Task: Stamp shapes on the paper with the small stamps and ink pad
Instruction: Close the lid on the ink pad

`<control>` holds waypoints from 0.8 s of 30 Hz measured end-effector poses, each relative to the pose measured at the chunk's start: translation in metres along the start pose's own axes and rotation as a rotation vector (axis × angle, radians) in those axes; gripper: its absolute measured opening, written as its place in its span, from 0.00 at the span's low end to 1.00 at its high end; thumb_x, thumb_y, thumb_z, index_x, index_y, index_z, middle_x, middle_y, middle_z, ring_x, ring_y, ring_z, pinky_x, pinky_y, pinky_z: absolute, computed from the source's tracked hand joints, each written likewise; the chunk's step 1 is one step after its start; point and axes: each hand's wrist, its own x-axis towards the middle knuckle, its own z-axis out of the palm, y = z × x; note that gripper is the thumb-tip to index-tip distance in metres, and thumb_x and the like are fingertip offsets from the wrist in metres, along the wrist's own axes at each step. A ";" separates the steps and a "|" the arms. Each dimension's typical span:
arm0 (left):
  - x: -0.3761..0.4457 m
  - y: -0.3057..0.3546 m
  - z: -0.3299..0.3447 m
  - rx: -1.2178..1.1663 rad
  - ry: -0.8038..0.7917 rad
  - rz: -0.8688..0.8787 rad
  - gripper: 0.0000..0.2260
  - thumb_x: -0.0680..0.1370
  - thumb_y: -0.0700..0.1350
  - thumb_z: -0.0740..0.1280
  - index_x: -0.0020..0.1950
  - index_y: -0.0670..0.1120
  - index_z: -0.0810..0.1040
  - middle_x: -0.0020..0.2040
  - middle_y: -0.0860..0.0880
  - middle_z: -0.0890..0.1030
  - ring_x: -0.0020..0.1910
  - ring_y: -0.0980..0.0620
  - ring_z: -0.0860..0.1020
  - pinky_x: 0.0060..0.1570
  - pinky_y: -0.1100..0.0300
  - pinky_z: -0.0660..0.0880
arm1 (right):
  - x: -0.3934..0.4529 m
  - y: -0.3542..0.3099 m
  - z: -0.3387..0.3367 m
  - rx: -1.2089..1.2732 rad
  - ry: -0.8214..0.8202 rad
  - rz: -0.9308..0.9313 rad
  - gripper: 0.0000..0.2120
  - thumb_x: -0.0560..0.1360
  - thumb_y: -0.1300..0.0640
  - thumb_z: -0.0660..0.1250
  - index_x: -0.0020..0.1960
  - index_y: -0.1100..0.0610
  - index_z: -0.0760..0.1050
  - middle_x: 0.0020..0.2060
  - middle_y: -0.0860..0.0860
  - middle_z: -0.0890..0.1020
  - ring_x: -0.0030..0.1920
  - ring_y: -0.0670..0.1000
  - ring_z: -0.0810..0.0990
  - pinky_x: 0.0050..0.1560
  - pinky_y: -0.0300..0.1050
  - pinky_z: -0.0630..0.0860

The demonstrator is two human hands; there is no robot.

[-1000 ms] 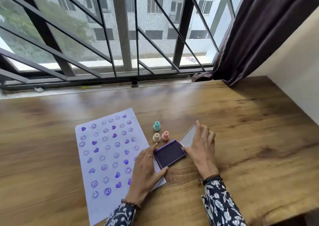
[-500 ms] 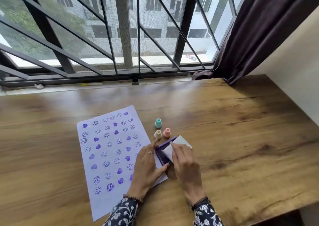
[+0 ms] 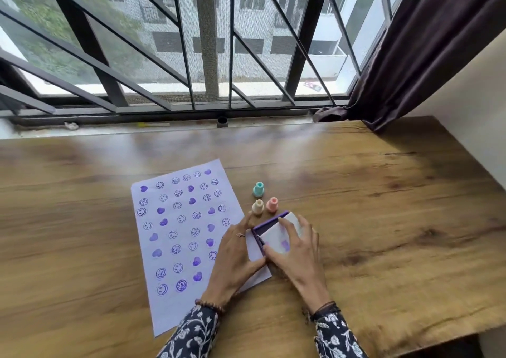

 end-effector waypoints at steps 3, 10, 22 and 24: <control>-0.005 -0.001 0.000 0.008 0.012 0.042 0.40 0.63 0.48 0.71 0.66 0.69 0.52 0.56 0.57 0.77 0.51 0.55 0.74 0.53 0.60 0.69 | -0.003 -0.003 0.001 0.027 0.032 0.025 0.33 0.65 0.44 0.71 0.67 0.51 0.67 0.68 0.57 0.65 0.66 0.58 0.63 0.66 0.48 0.62; -0.003 -0.004 0.001 -0.006 0.001 0.056 0.41 0.64 0.47 0.74 0.68 0.66 0.53 0.62 0.57 0.76 0.51 0.52 0.76 0.54 0.53 0.73 | -0.014 -0.005 -0.001 0.066 0.068 0.032 0.35 0.63 0.47 0.74 0.66 0.55 0.68 0.67 0.58 0.68 0.65 0.59 0.66 0.65 0.50 0.64; -0.006 0.001 -0.005 -0.020 -0.024 0.071 0.41 0.64 0.49 0.70 0.67 0.69 0.50 0.57 0.66 0.72 0.53 0.57 0.73 0.52 0.71 0.65 | -0.007 -0.012 -0.002 0.131 0.053 0.080 0.41 0.61 0.48 0.76 0.69 0.54 0.62 0.67 0.54 0.69 0.66 0.55 0.67 0.66 0.48 0.63; -0.005 0.002 -0.006 -0.037 -0.014 0.071 0.42 0.63 0.46 0.71 0.67 0.69 0.51 0.56 0.70 0.70 0.53 0.59 0.73 0.52 0.76 0.64 | -0.006 -0.015 -0.001 0.084 0.071 0.080 0.42 0.61 0.47 0.75 0.69 0.54 0.62 0.66 0.54 0.69 0.65 0.56 0.67 0.65 0.48 0.64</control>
